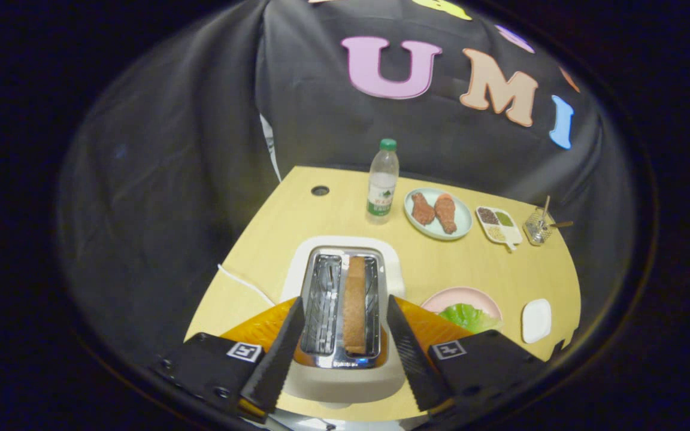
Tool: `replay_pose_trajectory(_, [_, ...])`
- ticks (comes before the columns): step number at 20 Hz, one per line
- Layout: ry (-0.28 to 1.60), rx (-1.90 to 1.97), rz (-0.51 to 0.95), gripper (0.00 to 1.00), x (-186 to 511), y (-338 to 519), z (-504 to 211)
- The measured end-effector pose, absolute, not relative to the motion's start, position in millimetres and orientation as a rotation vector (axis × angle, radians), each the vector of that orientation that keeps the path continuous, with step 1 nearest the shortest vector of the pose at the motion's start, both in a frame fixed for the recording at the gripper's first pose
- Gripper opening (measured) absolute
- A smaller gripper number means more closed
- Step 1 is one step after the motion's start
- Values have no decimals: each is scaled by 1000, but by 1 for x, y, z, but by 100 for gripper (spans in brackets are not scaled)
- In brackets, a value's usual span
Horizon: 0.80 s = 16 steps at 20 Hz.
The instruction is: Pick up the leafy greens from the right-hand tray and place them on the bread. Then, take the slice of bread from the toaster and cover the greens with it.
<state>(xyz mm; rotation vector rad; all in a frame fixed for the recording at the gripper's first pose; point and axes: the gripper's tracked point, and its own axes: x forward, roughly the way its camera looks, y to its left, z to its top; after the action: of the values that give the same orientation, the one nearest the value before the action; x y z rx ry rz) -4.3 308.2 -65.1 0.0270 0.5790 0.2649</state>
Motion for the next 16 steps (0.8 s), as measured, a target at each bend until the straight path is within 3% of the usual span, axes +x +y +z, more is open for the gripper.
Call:
replay_pose_trajectory(9, [726,22,230,26,-2,299,-82])
replay_pose_trajectory(13, [760,46,252,16,1,289,-81])
replay_pose_trajectory(16, [783,67,283,16,-2,285,-76])
